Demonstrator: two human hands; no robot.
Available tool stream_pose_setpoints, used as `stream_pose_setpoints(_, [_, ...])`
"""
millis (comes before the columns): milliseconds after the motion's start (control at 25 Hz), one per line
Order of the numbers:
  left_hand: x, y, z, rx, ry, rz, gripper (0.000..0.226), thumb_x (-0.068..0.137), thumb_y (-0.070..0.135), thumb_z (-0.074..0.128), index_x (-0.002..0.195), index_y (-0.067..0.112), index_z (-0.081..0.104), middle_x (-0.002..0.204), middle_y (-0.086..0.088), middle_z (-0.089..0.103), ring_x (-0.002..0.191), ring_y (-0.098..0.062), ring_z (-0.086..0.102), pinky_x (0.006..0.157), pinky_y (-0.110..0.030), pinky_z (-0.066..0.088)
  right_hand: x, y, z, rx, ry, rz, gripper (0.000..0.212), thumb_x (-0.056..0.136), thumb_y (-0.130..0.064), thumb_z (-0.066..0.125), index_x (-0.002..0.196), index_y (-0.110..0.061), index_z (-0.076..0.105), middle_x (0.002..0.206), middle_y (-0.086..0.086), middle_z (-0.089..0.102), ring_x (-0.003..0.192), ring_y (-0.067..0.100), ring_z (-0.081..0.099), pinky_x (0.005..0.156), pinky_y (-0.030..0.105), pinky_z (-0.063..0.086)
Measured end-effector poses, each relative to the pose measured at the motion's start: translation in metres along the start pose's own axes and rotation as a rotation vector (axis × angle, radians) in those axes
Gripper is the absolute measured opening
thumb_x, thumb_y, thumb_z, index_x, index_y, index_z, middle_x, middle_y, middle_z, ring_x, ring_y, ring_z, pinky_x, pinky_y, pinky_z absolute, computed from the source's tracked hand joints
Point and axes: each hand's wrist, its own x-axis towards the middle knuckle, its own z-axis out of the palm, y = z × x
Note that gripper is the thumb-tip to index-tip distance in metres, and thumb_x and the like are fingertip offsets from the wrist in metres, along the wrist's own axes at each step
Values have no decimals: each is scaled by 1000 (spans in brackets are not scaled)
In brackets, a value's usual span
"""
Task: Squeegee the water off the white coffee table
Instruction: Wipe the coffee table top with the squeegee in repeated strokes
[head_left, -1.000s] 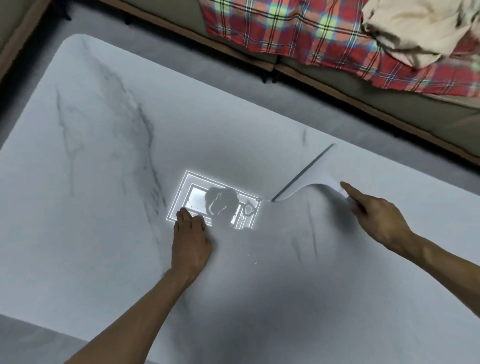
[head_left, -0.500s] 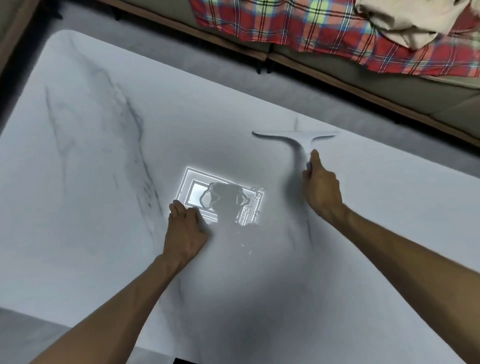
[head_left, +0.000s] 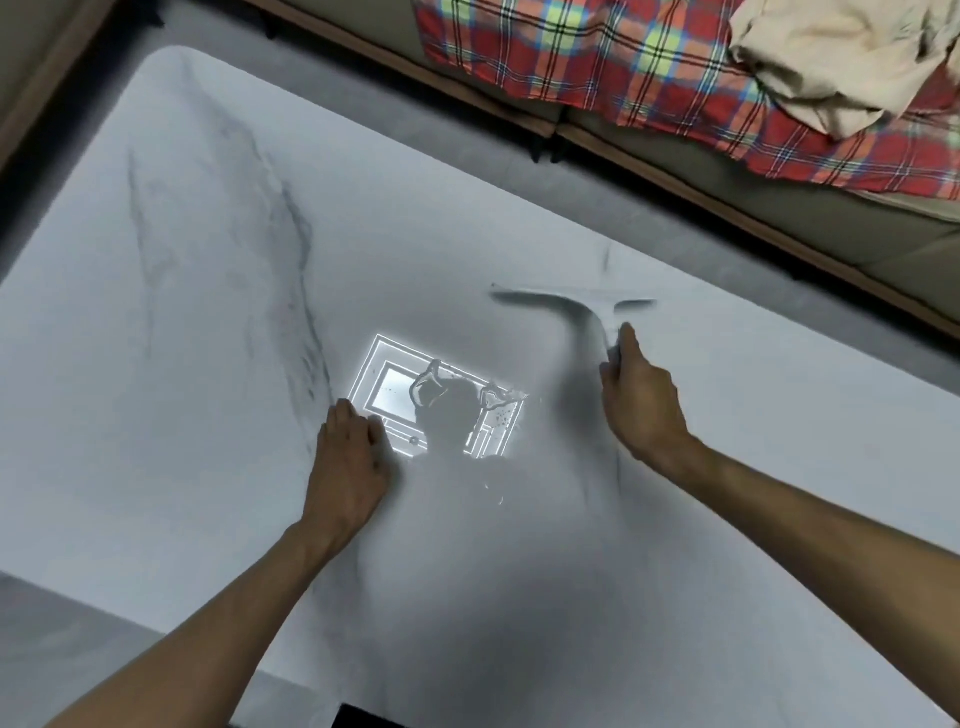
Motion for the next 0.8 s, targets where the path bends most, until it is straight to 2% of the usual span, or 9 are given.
stream_pose_setpoints(80, [-14, -18, 4, 45, 39, -94, 5, 80, -2, 47, 77, 0, 51, 102, -22, 47, 88, -40, 49, 82, -51, 46, 49, -39, 17, 93, 18, 71, 53, 99, -21, 38, 149, -15, 19, 122, 20, 59, 103, 44, 58, 82, 48, 51])
stream_pose_setpoints(160, [-22, -32, 11, 55, 15, -165, 9, 81, 0, 44, 79, -3, 53, 108, -27, 48, 97, -44, 47, 89, -52, 44, 77, -75, 33, 161, 15, 130, 57, 99, -20, 38, 151, -17, 14, 127, 19, 56, 108, 42, 56, 85, 47, 51])
stream_pose_setpoints(200, [-27, -38, 15, 50, 10, -170, 8, 79, -2, 43, 76, 0, 50, 103, -26, 48, 94, -42, 47, 86, -51, 44, 82, -88, 44, 176, 3, 129, 60, 98, -18, 38, 152, -17, 11, 128, 18, 55, 109, 40, 56, 84, 46, 51])
stream_pose_setpoints(280, [-31, -42, 18, 26, -5, -143, 16, 71, -8, 40, 70, 8, 40, 92, -18, 44, 82, -35, 45, 75, -46, 43, 73, -103, 65, 152, -34, 50, 60, 97, -16, 38, 151, -19, 12, 124, 16, 58, 104, 39, 58, 75, 41, 49])
stream_pose_setpoints(360, [-31, -42, 17, 11, -34, -126, 16, 71, -8, 39, 74, 8, 43, 94, -19, 44, 83, -35, 45, 72, -43, 41, 51, -98, 85, 4, -66, -170, 59, 97, -17, 39, 150, -21, 16, 118, 14, 62, 98, 40, 59, 74, 39, 44])
stream_pose_setpoints(440, [-29, -42, 16, 19, -50, -140, 15, 77, -5, 41, 88, 0, 50, 107, -24, 45, 93, -40, 47, 74, -40, 38, 22, -77, 95, -162, -127, -370, 57, 97, -20, 39, 150, -24, 17, 108, 13, 65, 90, 38, 59, 72, 37, 39])
stream_pose_setpoints(560, [-27, -42, 17, 25, -100, -183, 19, 83, -1, 42, 101, -4, 49, 123, -29, 39, 110, -45, 42, 84, -42, 37, -15, -22, 81, -321, -227, -485, 60, 98, -21, 38, 152, -32, 15, 96, 8, 61, 78, 32, 57, 66, 33, 35])
stream_pose_setpoints(680, [-26, -45, 22, 50, -132, -199, 30, 82, 0, 42, 109, -11, 47, 131, -37, 32, 119, -52, 35, 99, -50, 37, -43, 49, 46, -401, -309, -496, 60, 99, -24, 36, 152, -38, 13, 87, 3, 56, 73, 30, 60, 62, 34, 43])
stream_pose_setpoints(800, [-25, -47, 26, 59, -155, -216, 36, 76, -2, 41, 111, -10, 47, 131, -43, 29, 122, -57, 28, 104, -54, 32, -68, 107, 7, -492, -353, -418, 60, 99, -26, 36, 152, -41, 12, 83, -1, 56, 69, 24, 59, 64, 36, 48])
